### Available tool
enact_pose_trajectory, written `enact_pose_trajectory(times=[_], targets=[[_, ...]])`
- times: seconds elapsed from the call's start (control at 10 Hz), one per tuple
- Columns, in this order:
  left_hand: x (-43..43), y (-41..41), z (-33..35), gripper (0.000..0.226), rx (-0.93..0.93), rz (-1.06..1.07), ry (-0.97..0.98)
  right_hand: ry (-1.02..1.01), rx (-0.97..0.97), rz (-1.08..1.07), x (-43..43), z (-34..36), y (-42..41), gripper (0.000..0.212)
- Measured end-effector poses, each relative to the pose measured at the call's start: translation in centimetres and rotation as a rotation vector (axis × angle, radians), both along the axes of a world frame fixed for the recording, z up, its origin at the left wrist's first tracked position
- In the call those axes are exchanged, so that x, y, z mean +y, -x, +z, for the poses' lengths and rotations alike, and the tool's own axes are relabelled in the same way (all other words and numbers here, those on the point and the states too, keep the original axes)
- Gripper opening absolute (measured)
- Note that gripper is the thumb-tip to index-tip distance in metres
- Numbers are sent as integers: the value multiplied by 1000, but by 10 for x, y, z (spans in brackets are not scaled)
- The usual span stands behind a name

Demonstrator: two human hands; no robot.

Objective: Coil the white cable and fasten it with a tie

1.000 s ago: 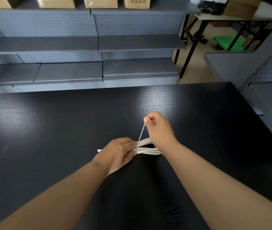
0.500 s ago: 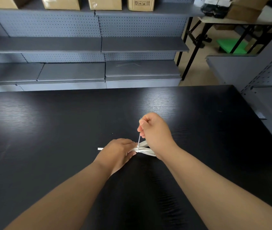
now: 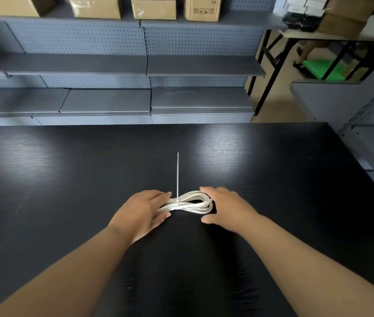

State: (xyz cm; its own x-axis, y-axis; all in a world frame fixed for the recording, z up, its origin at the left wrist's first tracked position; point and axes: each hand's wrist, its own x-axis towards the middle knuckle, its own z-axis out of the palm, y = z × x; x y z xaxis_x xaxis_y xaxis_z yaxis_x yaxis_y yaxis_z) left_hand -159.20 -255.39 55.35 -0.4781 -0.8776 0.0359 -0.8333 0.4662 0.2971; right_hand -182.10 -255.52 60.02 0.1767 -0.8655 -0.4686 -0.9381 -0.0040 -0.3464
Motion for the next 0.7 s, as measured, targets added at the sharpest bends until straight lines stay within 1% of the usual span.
enact_pose_trajectory(times=[0.1, 0.2, 0.3, 0.4, 0.5, 0.6, 0.7], targets=[[2, -15, 4, 52, 4, 61, -42, 73, -62, -32, 1, -6, -10, 68], [3, -26, 5, 53, -20, 112, -60, 112, -97, -26, 0, -10, -23, 62], [4, -35, 5, 52, 5, 201, -108, 141, -98, -41, -1, -12, -39, 59], [3, -41, 5, 53, 31, 265, -136, 183, -85, -55, -3, -15, -49, 60], [3, -42, 10, 58, 40, 308, -197, 172, -81, -62, -2, -14, -52, 62], [0, -48, 22, 58, 67, 364, -177, 152, -149, -117, -2, 3, -41, 67], [-11, -55, 51, 51, 131, 450, -73, 286, -345, -309, -10, 51, -20, 59]])
